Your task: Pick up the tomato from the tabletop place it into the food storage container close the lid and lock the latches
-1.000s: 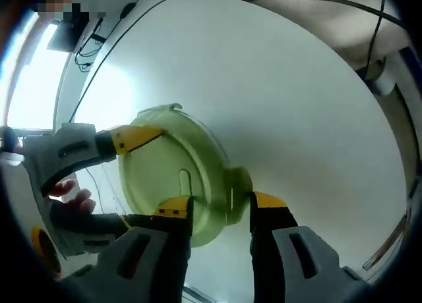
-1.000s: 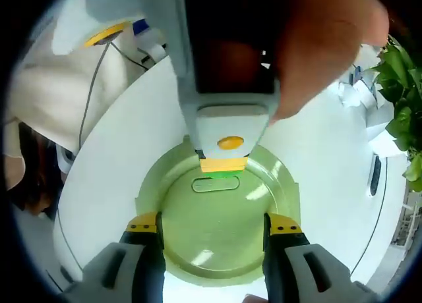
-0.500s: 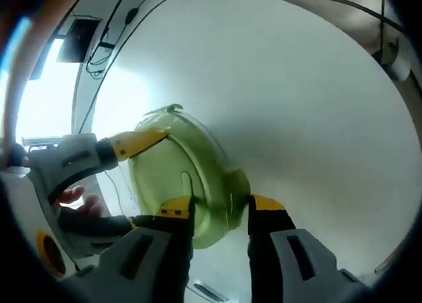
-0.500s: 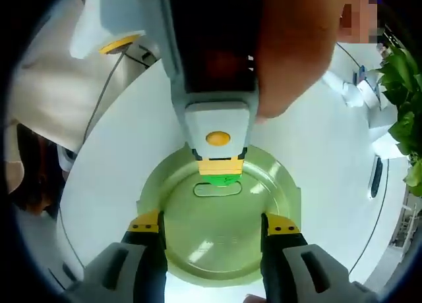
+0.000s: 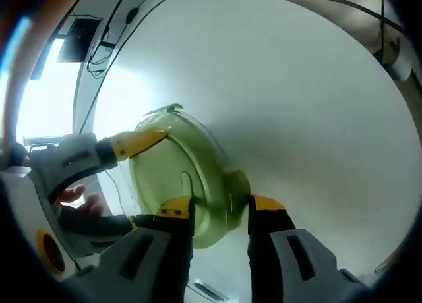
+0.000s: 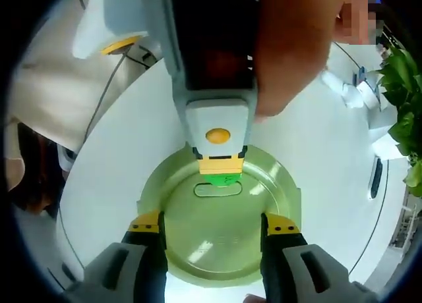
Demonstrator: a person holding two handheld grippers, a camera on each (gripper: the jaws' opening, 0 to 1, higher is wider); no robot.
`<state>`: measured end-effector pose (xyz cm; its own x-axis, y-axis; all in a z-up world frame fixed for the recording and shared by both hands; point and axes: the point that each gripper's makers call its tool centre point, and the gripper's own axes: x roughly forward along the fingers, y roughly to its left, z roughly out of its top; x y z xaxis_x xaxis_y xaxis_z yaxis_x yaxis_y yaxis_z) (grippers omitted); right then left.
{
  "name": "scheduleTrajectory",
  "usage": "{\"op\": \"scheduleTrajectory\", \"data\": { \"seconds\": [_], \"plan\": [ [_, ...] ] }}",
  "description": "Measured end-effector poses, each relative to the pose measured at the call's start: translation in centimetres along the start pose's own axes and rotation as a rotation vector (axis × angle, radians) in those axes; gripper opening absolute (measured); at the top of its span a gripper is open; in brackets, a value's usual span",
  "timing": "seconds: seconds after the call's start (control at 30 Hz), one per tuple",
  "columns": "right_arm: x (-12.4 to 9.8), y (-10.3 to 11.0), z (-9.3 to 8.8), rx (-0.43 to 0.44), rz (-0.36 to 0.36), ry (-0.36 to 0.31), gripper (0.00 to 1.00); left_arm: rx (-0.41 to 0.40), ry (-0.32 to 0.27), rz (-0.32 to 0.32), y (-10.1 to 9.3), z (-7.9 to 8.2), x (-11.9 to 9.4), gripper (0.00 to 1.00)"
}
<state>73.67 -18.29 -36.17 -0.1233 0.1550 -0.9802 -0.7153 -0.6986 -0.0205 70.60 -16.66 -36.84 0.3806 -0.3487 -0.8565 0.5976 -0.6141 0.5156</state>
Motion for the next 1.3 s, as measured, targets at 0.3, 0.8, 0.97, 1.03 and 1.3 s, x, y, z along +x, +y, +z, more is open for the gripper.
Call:
{"op": "scheduleTrajectory", "data": {
  "seconds": [0.3,0.8,0.97,1.03,1.3],
  "plan": [
    [-0.2,-0.8,-0.5,-0.001,0.001,-0.014,0.51,-0.005,0.009,0.010,-0.1,0.0,0.0,0.22],
    [-0.2,-0.2,-0.2,-0.001,0.000,-0.023,0.51,-0.003,0.016,0.006,-0.1,0.1,-0.1,0.22],
    [-0.2,-0.2,-0.2,-0.004,-0.002,-0.016,0.51,-0.004,0.014,0.006,-0.1,0.1,-0.1,0.22],
    [-0.3,-0.2,-0.2,-0.004,-0.004,-0.021,0.51,-0.007,0.012,0.006,-0.1,0.1,-0.1,0.22],
    [-0.3,-0.1,-0.1,-0.011,-0.003,-0.024,0.51,-0.011,0.007,0.011,-0.1,0.1,-0.1,0.22]
  ]
}}
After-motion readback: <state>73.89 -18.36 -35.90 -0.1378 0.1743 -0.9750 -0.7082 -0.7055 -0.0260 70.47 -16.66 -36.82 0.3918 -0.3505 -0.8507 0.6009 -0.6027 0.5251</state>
